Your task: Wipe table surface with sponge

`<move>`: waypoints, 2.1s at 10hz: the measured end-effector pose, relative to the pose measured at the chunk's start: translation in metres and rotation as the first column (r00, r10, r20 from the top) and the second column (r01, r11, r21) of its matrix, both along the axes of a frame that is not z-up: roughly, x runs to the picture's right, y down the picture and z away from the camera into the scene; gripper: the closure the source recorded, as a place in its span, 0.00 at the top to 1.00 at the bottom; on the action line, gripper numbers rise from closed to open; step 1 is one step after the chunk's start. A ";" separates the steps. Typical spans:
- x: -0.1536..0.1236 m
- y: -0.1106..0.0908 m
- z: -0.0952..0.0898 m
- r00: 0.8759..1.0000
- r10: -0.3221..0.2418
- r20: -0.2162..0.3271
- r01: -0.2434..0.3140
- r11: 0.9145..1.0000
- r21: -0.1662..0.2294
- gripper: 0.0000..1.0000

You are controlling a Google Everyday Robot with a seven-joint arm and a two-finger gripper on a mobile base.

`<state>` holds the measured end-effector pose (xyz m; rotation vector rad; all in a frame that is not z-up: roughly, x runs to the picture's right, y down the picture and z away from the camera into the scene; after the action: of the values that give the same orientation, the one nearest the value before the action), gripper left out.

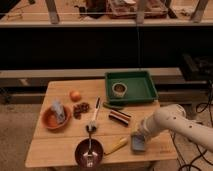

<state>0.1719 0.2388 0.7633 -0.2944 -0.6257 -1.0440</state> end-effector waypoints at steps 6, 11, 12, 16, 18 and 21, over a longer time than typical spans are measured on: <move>0.012 0.006 0.027 0.997 0.008 -0.077 -0.009 1.000 -0.007 0.00; 0.057 0.006 0.035 0.982 0.027 -0.188 -0.032 0.999 -0.023 0.00; 0.066 0.006 0.037 0.975 0.023 -0.219 -0.029 0.999 -0.025 0.00; 0.091 -0.001 0.053 0.962 0.021 -0.272 -0.026 1.000 -0.017 0.00; 0.093 -0.001 0.052 0.962 0.021 -0.274 -0.027 1.000 -0.016 0.00; 0.092 -0.006 0.059 0.966 0.020 -0.259 -0.025 1.000 -0.018 0.00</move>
<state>0.2635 0.2327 0.8219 -0.4336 -0.4032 -0.9577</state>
